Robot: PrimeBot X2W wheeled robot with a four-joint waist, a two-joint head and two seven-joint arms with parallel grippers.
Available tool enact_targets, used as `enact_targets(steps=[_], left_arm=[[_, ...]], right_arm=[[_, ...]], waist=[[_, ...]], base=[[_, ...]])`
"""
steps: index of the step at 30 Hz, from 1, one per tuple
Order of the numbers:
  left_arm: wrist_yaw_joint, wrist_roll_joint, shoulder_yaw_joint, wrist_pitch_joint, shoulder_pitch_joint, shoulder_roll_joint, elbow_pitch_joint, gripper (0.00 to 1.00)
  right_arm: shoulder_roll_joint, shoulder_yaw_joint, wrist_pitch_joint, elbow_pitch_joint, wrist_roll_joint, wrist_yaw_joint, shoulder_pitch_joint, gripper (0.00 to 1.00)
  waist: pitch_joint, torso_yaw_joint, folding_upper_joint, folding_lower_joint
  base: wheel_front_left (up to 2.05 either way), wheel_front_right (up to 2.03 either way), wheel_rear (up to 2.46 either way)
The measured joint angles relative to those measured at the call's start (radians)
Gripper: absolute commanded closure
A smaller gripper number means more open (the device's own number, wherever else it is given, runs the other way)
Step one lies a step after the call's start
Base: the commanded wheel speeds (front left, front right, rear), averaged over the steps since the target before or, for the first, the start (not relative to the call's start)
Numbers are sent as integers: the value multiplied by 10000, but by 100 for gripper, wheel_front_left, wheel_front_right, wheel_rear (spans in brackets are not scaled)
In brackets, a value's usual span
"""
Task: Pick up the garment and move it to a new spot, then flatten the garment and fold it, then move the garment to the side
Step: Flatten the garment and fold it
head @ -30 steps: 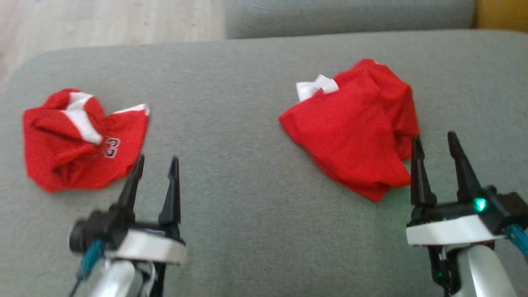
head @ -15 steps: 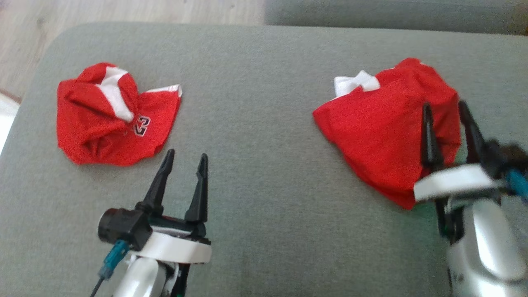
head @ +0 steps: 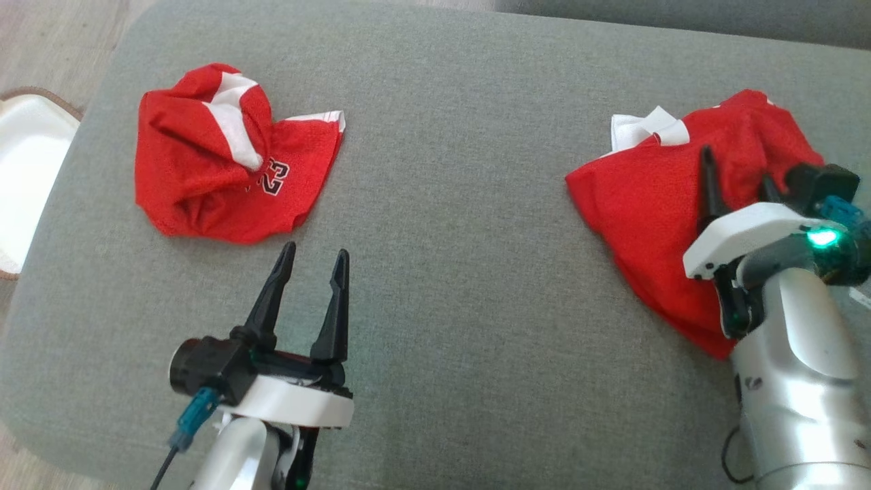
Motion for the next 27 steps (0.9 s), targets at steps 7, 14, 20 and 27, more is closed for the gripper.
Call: enact_targets(steps=[7, 14, 20, 27], left_arm=[[-130, 58, 19, 0, 14, -96, 217, 0], [-138, 48, 38, 0, 124, -107, 274, 0], [-140, 48, 54, 0, 479, -109, 309, 0], [-140, 48, 410, 0, 843, -96, 284, 0]], right_arm=[[-15, 844, -1212, 8, 234, 0, -224, 100], [-92, 1799, -1423, -203, 497, 0, -1657, 100], [-148, 3118, -1007, -270, 1962, 0, -3077, 100], [-127, 4251, -784, -1099, 4713, 0, -3365, 100]], waist=[[-413, -33, 0, -2], [-982, 16, 0, -2], [-1441, 151, 0, -3], [-1851, 151, 0, -4]], base=[[0, 0, 0], [0, 0, 0], [0, 0, 0], [0, 0, 0]])
